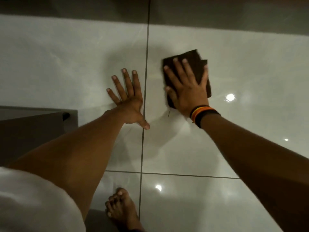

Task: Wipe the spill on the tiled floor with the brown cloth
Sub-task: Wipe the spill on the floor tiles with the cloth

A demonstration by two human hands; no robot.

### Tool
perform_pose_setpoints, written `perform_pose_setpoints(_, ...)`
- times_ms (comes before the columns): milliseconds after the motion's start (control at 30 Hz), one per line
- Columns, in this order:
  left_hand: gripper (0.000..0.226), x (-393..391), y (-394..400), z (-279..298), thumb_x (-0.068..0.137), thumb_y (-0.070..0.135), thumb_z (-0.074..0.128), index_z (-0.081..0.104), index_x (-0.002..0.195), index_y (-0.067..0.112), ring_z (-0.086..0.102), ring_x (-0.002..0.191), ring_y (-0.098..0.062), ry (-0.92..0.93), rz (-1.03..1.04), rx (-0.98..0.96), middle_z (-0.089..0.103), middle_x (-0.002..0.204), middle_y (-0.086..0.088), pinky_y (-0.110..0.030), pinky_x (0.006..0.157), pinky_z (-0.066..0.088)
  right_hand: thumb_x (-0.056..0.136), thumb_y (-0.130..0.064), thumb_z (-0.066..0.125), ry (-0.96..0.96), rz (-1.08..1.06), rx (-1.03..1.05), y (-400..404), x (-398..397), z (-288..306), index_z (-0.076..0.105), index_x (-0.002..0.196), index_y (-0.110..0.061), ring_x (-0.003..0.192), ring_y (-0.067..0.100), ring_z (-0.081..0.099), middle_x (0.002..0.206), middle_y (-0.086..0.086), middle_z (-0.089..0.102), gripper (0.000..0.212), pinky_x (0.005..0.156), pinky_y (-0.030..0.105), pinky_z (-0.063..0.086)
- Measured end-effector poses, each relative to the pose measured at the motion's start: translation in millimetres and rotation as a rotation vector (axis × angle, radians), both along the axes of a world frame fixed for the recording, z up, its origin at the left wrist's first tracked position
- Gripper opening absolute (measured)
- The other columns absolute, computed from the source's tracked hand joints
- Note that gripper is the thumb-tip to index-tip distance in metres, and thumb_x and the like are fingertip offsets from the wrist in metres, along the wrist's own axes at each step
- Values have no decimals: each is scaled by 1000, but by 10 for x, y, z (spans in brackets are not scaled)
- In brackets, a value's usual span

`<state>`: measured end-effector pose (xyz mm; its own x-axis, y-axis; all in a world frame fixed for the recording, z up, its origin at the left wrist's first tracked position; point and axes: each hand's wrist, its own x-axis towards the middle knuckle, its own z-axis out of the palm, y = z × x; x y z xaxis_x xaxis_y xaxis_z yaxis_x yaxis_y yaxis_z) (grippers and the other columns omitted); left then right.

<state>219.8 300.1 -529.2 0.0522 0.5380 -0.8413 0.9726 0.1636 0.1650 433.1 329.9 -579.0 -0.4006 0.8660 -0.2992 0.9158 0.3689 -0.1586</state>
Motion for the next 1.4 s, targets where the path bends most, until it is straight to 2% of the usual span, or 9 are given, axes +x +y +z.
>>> perform_pose_setpoints(200, 188, 2, 8, 25, 40, 62, 98, -49, 145, 10, -45, 136, -60, 12, -2, -8, -55, 148, -30, -80, 112, -13, 106, -51, 29, -121, -478, -46, -774, 655, 110, 13, 166, -26, 162, 30, 5, 175, 8, 8, 67, 115, 81, 7)
perform_pose_setpoints(367, 186, -12, -8, 9, 42, 62, 97, -49, 145, 9, -46, 135, -60, 5, -11, 3, -55, 148, -30, -80, 111, -15, 105, -53, 30, -101, -116, -143, -1662, 227, 173, 21, 165, -28, 161, 32, 15, 173, 8, 18, 65, 115, 81, 9)
perform_pose_setpoints(567, 186, -7, -54, -41, 40, 62, 98, -46, 147, 12, -44, 139, -57, 6, -12, 57, -53, 151, -29, -76, 111, -17, 108, -48, 22, -11, 54, -17, -426, -109, -14, 14, 165, -35, 162, 26, 8, 175, -1, 10, 58, 116, 81, 8)
perform_pose_setpoints(700, 184, -27, -100, -78, 42, 64, 96, -45, 149, 12, -44, 139, -57, 23, -41, 98, -52, 152, -28, -77, 112, -16, 108, -47, 23, -13, -291, 54, -280, 413, -59, 16, 164, -38, 162, 24, 10, 175, -2, 12, 57, 119, 77, 5)
perform_pose_setpoints(900, 172, -49, -312, -80, 51, 61, 94, -35, 157, 17, -38, 148, -47, 42, -22, 214, -43, 162, -19, -70, 119, -15, 108, -49, 24, -1, -916, -30, -1458, 683, 44, 10, 166, -35, 163, 23, 1, 176, -2, 3, 61, 118, 76, 2)
perform_pose_setpoints(1033, 104, 184, -935, -18, 87, 26, 77, 11, 166, 9, 10, 160, -40, -5, 163, 479, 11, 173, -19, -53, 127, 6, 108, -49, 28, 117, -1091, -239, -2179, 208, 321, 6, 166, -36, 162, 22, -6, 176, -4, -6, 63, 117, 77, 6)
perform_pose_setpoints(1133, 57, 649, -1822, 150, 94, 12, 61, 50, 149, 7, 52, 136, -39, -156, 387, 615, 57, 146, -19, -51, 115, 42, 108, -44, 38, 240, -1087, -429, -2386, 108, 630, 9, 165, -37, 162, 23, -2, 175, -5, -6, 64, 118, 73, 13)
perform_pose_setpoints(1233, 50, 1206, -2426, 368, 98, 26, 65, 52, 145, 13, 58, 126, -30, -224, 702, 427, 58, 140, -11, -44, 100, 55, 101, -29, 59, 333, -1212, -397, -2341, 342, 819, 21, 163, -29, 153, 32, 27, 169, 6, 22, 74, 116, 67, 31)
perform_pose_setpoints(1400, 64, 1666, -2471, 314, 86, 39, 80, 52, 136, 11, 63, 114, -28, -205, 1024, 277, 61, 128, -10, -39, 93, 57, 90, -32, 73, 151, -1188, -475, -2288, 682, 752, 42, 148, -18, 135, 35, 49, 144, 11, 53, 67, 113, 54, 37)
